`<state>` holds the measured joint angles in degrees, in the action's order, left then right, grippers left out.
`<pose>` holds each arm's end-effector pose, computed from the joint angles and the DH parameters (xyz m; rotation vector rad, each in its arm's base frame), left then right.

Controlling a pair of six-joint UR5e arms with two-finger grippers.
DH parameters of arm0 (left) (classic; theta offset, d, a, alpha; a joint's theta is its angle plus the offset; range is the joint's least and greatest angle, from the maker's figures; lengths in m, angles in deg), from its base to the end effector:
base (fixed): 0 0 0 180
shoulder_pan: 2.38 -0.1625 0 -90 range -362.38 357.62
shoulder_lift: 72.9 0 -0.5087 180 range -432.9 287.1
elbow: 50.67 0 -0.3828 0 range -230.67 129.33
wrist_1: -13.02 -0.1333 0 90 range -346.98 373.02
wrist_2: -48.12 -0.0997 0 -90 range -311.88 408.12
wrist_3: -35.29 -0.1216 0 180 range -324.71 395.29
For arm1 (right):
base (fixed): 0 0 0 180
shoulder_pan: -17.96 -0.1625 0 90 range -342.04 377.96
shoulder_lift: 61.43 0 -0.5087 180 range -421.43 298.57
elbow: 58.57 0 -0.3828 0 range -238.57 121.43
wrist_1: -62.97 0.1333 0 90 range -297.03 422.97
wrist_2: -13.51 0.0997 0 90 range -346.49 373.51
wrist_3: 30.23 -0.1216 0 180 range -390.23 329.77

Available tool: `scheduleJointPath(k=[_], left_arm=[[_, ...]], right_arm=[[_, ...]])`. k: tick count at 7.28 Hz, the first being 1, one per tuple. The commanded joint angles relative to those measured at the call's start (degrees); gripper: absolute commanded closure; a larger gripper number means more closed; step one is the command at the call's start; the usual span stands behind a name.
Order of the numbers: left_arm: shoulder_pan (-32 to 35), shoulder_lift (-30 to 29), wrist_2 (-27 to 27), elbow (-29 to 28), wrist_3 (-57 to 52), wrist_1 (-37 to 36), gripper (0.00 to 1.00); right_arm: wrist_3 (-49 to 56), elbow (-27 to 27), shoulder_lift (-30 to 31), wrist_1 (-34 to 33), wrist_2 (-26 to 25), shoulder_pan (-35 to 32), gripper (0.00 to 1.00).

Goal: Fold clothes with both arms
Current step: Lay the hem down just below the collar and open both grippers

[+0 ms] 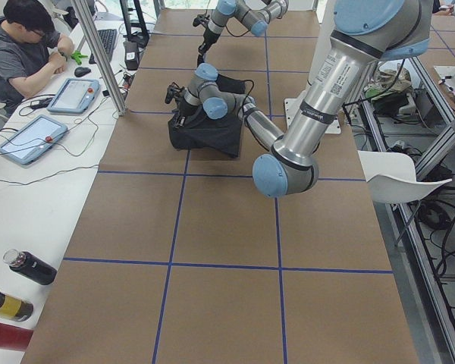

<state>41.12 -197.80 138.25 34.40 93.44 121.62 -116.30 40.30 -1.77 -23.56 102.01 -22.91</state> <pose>0.4741 -0.6333 0.3942 0.5173 0.6733 -0.1900 -0.4470 -0.5673 0.3813 0.3123 -0.6910 0.6239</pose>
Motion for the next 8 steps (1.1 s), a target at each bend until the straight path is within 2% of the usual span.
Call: scheduleJointPath(k=[1, 2, 5, 6, 7, 8], left_arm=[[-0.3, -1.4, -0.6, -6.8, -2.9, 4.1, 1.0], [-0.3, -1.4, -0.6, -8.2, -3.7, 5.2, 1.0], [-0.2, -1.4, -0.5, -7.7, -7.0, 5.5, 1.0], [0.4, -1.0, 0.0, -7.6, -7.4, 8.3, 0.66], [1.2, 0.1, 0.5, -7.4, -9.1, 14.1, 0.01], [2.7, 0.5, 5.9, -6.8, -11.7, 15.9, 0.0]], right_arm=[[0.5, -6.0, 0.0, 5.9, 0.0, -0.2, 1.0], [1.5, -6.4, 0.0, 6.0, 0.0, -0.3, 1.0], [2.4, -7.4, 0.0, 5.9, 0.0, -0.2, 1.0], [4.4, -7.4, 0.0, 6.1, 0.0, -0.5, 0.64], [6.9, -7.2, -0.1, 6.0, 0.5, -1.3, 0.01], [11.0, -6.8, -0.2, 5.9, 1.4, -2.7, 0.0]])
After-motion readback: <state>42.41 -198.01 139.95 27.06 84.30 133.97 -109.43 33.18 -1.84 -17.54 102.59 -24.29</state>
